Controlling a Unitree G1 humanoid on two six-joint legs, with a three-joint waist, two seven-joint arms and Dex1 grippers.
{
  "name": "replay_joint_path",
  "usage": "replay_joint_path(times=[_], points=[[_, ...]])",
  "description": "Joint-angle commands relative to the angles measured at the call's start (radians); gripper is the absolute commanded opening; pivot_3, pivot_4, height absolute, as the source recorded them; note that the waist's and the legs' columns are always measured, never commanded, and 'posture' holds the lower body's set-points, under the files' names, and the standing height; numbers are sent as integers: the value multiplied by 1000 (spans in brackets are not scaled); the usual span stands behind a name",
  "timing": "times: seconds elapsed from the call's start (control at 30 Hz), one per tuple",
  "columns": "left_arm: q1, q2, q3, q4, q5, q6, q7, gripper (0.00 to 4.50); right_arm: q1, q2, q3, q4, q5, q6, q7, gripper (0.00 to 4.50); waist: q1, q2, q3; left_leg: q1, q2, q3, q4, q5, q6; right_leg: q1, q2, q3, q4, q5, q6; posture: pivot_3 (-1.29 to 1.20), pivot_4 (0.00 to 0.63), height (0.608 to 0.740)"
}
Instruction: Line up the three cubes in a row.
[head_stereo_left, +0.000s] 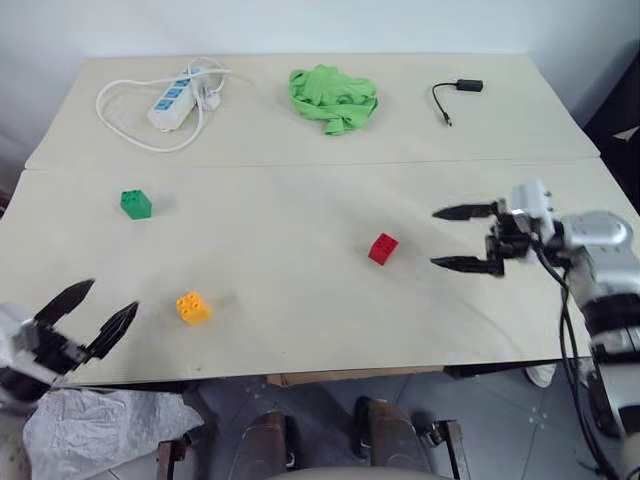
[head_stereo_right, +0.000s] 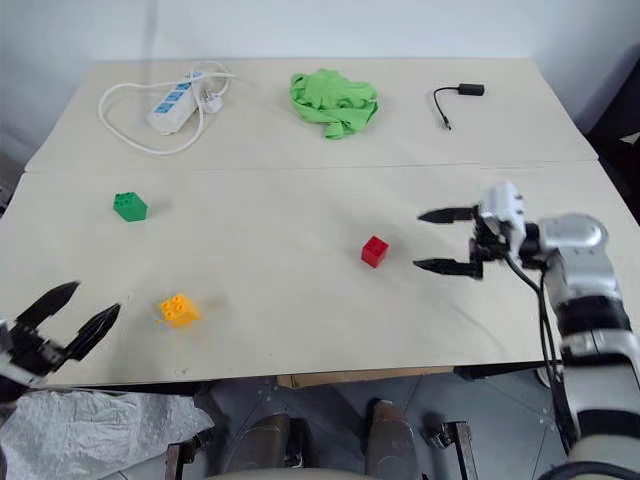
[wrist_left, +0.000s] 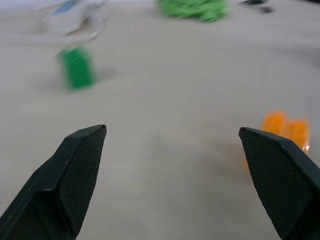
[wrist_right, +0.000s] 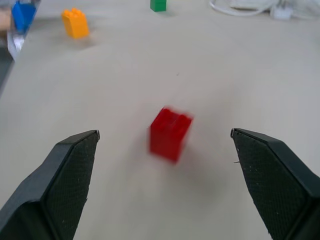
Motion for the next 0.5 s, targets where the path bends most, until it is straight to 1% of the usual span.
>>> replay_joint_path(times=[0.03,0.1,0.13,0.2,0.27,0.33,0.4,0.5], points=[[22,-2,-29,-100,-11,-14,-29,4500,45,8,-63,-159,-10,86,-120,4423,5,0,0,0,0,0,0,0,0,0,-1,0,0,0,0,0,150,740],[13,19,-70,-142,-18,-6,-75,4500,57,14,-56,-229,-60,136,-210,4423,9,0,0,1,0,0,2,0,0,0,-1,1,2,2,-2,0,150,740],[-5,35,-88,-156,-23,1,-93,4500,57,16,-56,-262,-65,165,-232,4423,10,0,0,1,1,1,2,1,0,0,-1,1,2,3,-3,0,150,740],[-80,90,-149,-192,-21,17,-136,4500,46,27,-61,-329,-55,238,-275,4423,17,0,0,1,2,0,2,1,-2,-1,-1,1,3,5,-5,0,150,740],[-160,144,-217,-205,-11,33,-181,4500,23,15,-21,-373,-128,312,-342,4423,21,0,0,0,2,1,2,2,-2,-3,-1,1,4,5,-7,0,150,740],[-266,183,-290,-189,2,54,-209,4500,-12,15,16,-403,-189,395,-407,4423,20,0,0,-1,1,4,2,2,-2,-7,-1,4,8,5,-8,0,150,740],[-342,215,-356,-170,24,71,-242,4500,-35,25,33,-432,-199,475,-431,4423,19,0,0,-2,1,7,2,2,-1,-11,0,5,9,5,-8,0,150,740],[-455,232,-451,-108,49,90,-289,4500,-90,43,87,-479,-236,637,-483,4423,16,0,0,-2,-1,10,0,2,-1,-13,0,5,9,5,-8,0,150,740]])
